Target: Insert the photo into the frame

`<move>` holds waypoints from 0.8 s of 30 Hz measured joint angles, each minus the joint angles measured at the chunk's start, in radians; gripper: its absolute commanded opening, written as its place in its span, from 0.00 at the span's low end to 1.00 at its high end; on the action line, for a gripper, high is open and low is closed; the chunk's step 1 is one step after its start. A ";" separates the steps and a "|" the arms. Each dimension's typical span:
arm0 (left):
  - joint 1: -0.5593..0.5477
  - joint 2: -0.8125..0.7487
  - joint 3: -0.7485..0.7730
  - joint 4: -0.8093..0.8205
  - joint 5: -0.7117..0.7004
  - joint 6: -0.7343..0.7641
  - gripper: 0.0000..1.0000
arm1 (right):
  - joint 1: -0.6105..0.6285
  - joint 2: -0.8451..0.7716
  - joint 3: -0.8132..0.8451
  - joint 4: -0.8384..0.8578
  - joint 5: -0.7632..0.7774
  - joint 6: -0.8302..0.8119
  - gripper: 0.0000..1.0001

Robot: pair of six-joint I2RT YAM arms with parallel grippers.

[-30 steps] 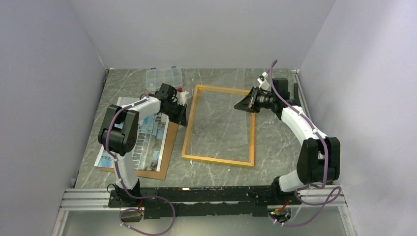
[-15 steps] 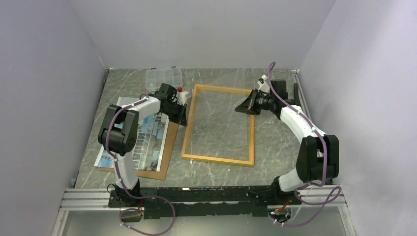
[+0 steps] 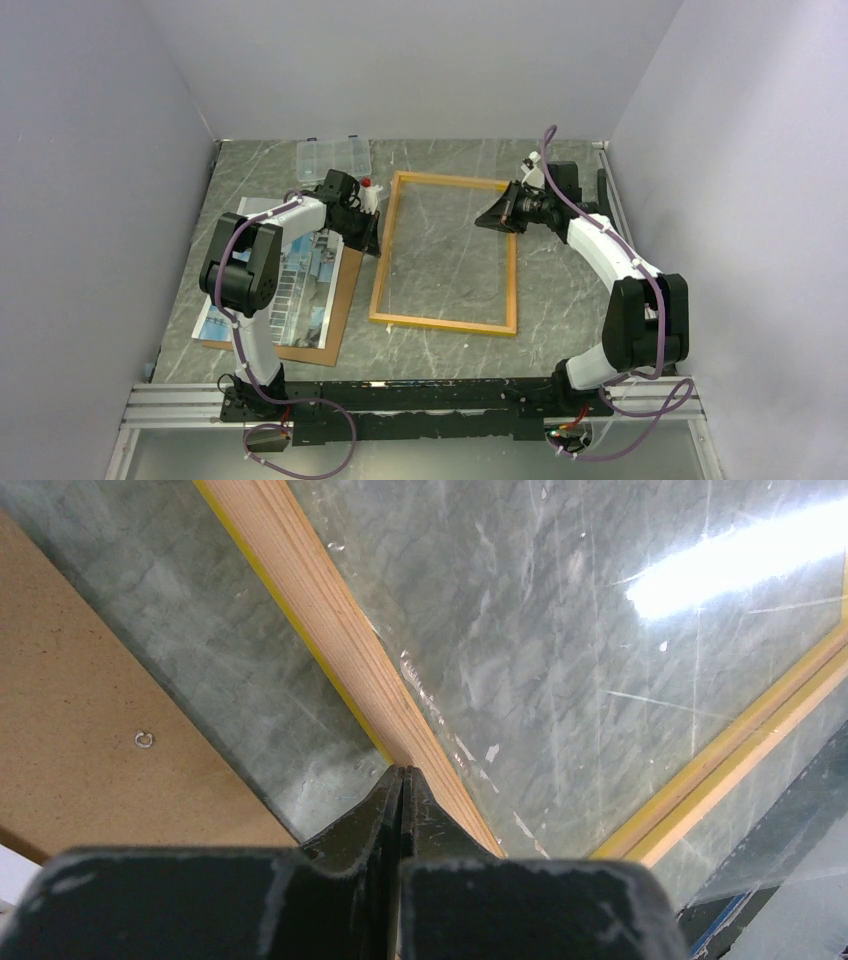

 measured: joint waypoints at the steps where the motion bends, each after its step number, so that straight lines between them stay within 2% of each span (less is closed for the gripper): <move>1: 0.000 0.000 0.000 0.000 0.000 -0.001 0.05 | 0.005 0.000 0.000 0.003 0.000 0.002 0.00; 13: 0.007 0.005 0.008 -0.006 -0.003 -0.001 0.04 | 0.064 -0.002 0.017 0.092 -0.009 0.053 0.00; 24: 0.006 0.005 0.008 -0.006 -0.003 -0.001 0.03 | 0.096 -0.017 -0.022 0.264 -0.033 0.206 0.00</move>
